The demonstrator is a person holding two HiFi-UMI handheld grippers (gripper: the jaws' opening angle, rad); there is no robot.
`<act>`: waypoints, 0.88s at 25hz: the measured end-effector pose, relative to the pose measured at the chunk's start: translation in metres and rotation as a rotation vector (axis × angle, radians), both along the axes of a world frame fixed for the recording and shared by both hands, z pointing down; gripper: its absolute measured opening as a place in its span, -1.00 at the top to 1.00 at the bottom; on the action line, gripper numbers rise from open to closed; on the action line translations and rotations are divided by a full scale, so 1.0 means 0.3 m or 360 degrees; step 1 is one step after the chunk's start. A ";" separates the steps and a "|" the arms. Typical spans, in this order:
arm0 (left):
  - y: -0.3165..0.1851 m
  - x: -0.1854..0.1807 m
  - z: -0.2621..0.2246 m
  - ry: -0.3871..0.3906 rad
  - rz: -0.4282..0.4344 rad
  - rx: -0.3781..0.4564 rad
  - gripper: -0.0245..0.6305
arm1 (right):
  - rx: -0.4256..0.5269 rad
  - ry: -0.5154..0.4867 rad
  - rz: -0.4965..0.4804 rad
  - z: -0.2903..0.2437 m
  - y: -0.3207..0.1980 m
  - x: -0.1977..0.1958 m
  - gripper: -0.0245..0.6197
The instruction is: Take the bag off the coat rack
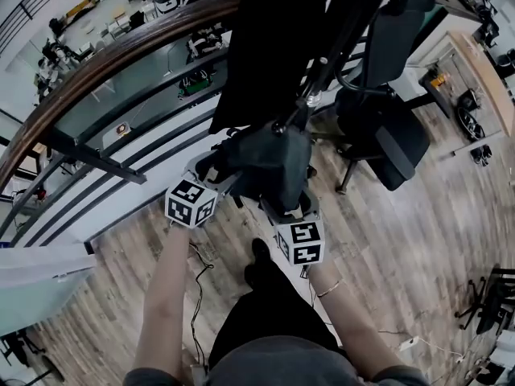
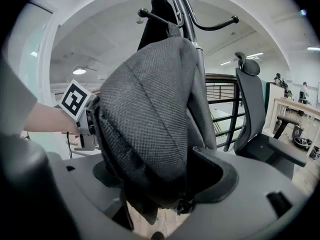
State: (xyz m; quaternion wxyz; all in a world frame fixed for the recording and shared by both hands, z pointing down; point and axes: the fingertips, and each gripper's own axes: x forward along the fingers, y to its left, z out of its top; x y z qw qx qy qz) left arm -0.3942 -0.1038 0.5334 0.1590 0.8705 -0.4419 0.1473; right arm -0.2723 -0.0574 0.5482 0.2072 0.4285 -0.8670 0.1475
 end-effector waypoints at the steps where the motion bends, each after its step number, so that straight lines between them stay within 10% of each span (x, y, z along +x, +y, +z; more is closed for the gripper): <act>1: -0.002 0.011 0.001 0.0010 0.0027 0.0000 0.01 | 0.0000 -0.0002 0.0006 0.000 -0.007 0.001 -0.20; 10: 0.008 0.133 0.020 0.0033 0.0149 -0.0016 0.05 | -0.0001 -0.0015 0.0036 -0.001 -0.017 0.016 0.08; 22: 0.122 0.239 0.033 0.0129 0.0086 -0.0041 0.71 | 0.0069 0.0006 0.0068 -0.025 -0.011 0.091 0.58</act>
